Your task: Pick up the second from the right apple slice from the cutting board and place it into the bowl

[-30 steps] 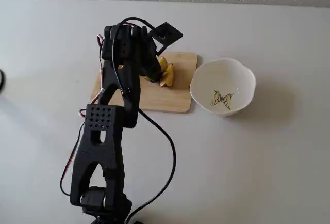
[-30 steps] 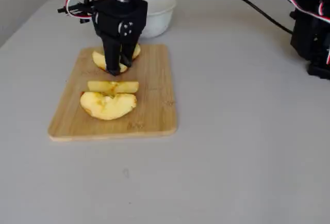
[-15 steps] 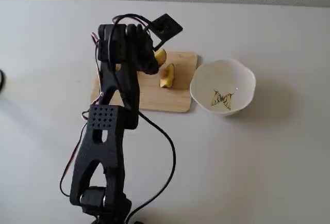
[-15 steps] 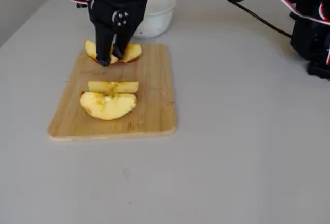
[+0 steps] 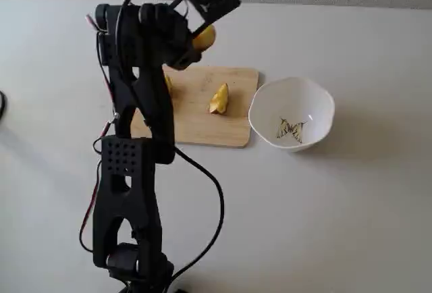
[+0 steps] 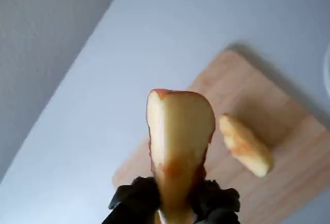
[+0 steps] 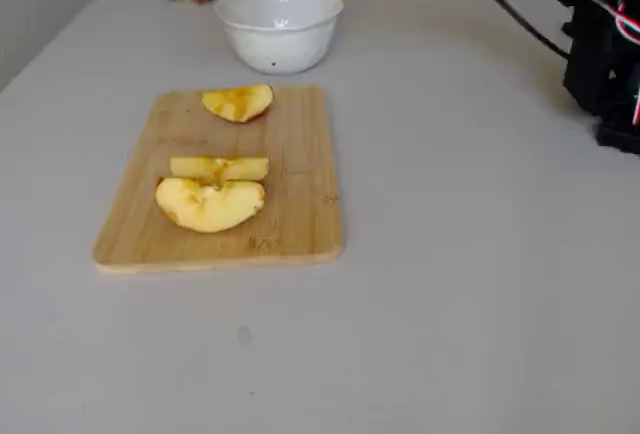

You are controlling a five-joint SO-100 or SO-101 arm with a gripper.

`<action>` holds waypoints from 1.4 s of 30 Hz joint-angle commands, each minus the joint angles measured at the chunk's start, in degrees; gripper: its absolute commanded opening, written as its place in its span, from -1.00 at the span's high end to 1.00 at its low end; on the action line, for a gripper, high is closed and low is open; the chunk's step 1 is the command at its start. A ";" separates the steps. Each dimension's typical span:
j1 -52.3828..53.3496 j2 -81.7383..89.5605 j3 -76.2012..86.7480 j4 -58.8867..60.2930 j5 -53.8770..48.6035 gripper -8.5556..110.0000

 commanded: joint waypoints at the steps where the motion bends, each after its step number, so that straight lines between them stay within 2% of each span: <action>1: 8.88 7.12 1.58 2.46 -0.53 0.86; 7: 19.16 1.58 2.11 2.46 -4.39 0.86; 13: 23.20 -4.92 1.49 2.37 -6.33 0.83; 15: 23.29 -5.45 2.02 2.37 -6.68 0.66; 17: 23.12 -5.98 2.11 2.55 -7.29 0.33; 18: 23.12 -6.06 2.11 2.55 -7.47 0.26; 23: 22.85 -5.27 2.11 2.55 -8.26 0.18; 27: 21.88 -1.14 2.11 2.64 -7.73 0.26; 33: 16.00 16.70 9.05 2.64 -3.34 0.86; 42: 0.09 48.52 16.70 2.55 13.27 0.86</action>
